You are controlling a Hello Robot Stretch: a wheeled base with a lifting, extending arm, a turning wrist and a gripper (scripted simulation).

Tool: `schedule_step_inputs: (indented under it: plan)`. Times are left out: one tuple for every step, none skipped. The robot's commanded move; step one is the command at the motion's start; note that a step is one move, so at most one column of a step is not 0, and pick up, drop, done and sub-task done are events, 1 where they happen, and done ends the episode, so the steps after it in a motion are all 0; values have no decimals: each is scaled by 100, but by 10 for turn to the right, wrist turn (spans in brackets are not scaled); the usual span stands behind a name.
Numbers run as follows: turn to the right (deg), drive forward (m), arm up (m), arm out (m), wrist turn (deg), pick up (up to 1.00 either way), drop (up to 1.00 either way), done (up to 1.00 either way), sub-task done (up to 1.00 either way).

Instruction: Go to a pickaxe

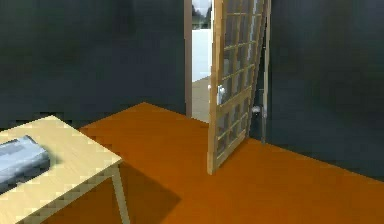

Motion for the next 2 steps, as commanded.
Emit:
schedule_step_inputs:
  plan:
    - [0,90,0,0,0,0,0,0,0]
    - [60,0,0,0,0,0,0,0,0]
